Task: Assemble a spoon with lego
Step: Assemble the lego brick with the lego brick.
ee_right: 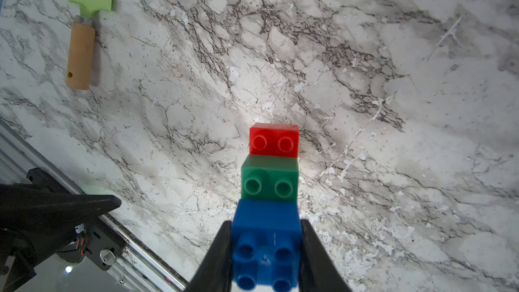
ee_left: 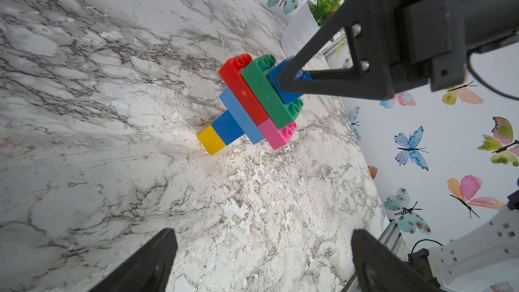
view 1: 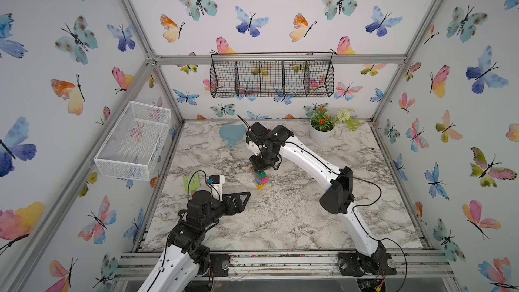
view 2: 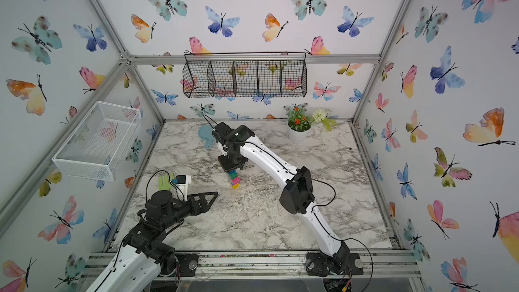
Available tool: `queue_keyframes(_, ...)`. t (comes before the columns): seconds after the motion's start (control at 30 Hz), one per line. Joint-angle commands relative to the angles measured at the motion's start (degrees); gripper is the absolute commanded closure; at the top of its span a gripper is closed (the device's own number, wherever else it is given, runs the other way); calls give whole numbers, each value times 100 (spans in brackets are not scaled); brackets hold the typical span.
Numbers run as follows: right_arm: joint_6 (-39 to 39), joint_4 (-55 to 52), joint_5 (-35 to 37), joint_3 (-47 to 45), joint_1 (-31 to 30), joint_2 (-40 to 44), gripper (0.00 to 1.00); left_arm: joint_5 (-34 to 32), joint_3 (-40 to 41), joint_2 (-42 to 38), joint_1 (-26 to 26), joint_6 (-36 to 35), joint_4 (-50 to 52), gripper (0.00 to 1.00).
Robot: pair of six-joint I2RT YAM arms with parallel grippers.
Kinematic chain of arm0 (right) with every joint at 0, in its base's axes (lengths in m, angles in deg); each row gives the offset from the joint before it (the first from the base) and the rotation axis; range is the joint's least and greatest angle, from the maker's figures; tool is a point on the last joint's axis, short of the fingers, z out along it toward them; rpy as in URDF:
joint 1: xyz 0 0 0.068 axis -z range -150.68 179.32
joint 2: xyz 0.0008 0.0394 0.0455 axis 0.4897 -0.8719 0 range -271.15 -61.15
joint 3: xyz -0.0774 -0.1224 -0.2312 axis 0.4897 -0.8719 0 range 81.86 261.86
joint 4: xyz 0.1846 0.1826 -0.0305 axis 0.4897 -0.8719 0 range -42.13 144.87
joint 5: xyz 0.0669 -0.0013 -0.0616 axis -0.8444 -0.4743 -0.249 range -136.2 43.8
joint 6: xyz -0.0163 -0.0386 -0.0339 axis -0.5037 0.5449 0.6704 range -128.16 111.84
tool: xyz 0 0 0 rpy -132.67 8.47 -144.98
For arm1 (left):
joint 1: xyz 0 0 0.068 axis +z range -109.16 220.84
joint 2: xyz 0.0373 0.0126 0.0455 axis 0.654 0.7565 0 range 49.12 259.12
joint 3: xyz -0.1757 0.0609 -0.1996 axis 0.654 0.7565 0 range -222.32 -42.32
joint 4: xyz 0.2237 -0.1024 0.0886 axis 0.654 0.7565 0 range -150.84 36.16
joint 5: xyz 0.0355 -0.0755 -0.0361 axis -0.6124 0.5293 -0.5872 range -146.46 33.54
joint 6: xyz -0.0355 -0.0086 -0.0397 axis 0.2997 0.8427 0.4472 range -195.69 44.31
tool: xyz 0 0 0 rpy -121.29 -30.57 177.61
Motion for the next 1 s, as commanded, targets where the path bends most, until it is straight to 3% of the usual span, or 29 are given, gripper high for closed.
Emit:
queue_keyframes(0.0,101,-397,43,-353,-108,-726,98,102,80,9,-25,15,-117,1)
queue_keyframes(0.47,160,-396,6,-531,-167,-1015,99,69,186,-88,-20,49,-113,1)
queue_keyframes(0.97,-12,-384,300,-1253,-249,-492,98,66,186,-106,-26,50,-108,1)
